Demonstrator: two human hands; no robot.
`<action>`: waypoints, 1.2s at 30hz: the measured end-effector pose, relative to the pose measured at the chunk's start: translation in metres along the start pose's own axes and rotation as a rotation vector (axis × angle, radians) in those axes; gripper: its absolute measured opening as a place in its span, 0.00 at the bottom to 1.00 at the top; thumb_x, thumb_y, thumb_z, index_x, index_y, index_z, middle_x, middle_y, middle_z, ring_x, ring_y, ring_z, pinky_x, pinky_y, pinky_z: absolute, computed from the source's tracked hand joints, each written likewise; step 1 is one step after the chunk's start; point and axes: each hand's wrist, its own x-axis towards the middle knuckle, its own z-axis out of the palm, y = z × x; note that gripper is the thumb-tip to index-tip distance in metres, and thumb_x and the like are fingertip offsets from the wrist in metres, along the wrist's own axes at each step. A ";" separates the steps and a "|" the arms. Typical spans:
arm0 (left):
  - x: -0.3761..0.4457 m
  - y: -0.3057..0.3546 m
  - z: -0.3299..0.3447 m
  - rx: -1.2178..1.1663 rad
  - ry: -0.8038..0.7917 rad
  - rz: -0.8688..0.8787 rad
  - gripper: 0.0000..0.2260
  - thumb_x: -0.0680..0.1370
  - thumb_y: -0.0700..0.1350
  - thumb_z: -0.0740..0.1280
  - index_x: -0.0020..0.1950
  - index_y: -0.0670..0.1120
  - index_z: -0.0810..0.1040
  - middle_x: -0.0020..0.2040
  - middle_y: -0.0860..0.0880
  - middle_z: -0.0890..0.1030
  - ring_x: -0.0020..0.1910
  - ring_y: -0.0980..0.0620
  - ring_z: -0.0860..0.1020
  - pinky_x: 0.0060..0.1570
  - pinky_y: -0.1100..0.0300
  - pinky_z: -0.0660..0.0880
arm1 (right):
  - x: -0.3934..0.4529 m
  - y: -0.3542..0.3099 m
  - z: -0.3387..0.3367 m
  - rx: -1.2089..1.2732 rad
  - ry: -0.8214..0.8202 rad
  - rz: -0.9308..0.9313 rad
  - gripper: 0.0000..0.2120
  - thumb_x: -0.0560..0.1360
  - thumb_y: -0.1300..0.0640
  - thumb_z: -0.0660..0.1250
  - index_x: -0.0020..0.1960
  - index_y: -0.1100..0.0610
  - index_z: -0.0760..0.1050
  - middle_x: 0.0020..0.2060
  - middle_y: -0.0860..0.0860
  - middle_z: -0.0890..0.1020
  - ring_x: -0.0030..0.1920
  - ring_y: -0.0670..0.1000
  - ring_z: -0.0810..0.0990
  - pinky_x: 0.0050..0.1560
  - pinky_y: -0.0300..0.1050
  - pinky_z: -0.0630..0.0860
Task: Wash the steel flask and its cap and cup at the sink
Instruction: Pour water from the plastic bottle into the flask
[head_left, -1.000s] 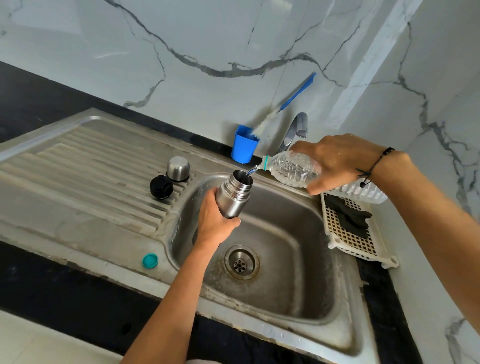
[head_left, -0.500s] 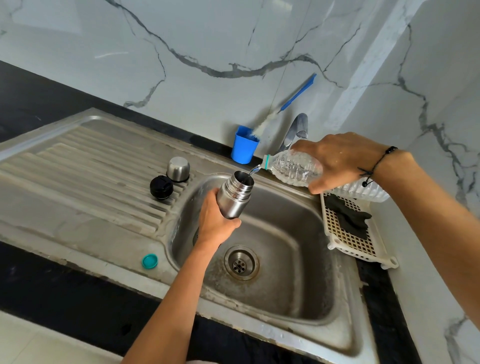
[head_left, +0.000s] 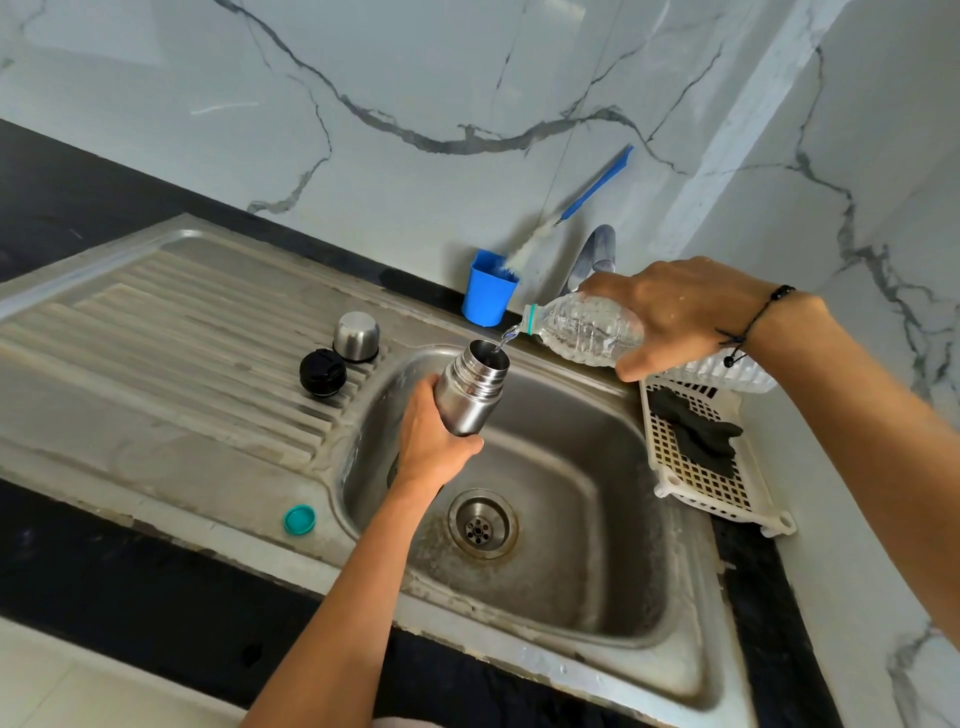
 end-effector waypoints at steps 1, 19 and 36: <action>0.000 0.000 0.000 -0.002 -0.002 -0.001 0.37 0.62 0.37 0.77 0.67 0.47 0.66 0.59 0.47 0.75 0.55 0.47 0.75 0.53 0.52 0.73 | -0.001 -0.001 -0.001 -0.002 -0.001 0.003 0.39 0.69 0.42 0.70 0.73 0.46 0.54 0.32 0.49 0.74 0.33 0.44 0.70 0.32 0.40 0.63; -0.002 0.000 0.001 -0.014 -0.019 0.005 0.36 0.62 0.36 0.77 0.66 0.47 0.66 0.58 0.47 0.75 0.54 0.47 0.75 0.49 0.54 0.72 | -0.003 -0.003 -0.004 -0.001 -0.007 0.020 0.39 0.69 0.43 0.70 0.73 0.46 0.54 0.31 0.48 0.72 0.33 0.44 0.70 0.32 0.41 0.63; -0.003 0.001 0.003 -0.009 -0.015 0.008 0.36 0.61 0.36 0.76 0.65 0.47 0.67 0.57 0.48 0.75 0.54 0.48 0.75 0.50 0.53 0.73 | -0.004 -0.004 -0.005 -0.022 -0.013 0.019 0.38 0.69 0.43 0.70 0.73 0.46 0.54 0.29 0.49 0.71 0.32 0.45 0.69 0.33 0.43 0.66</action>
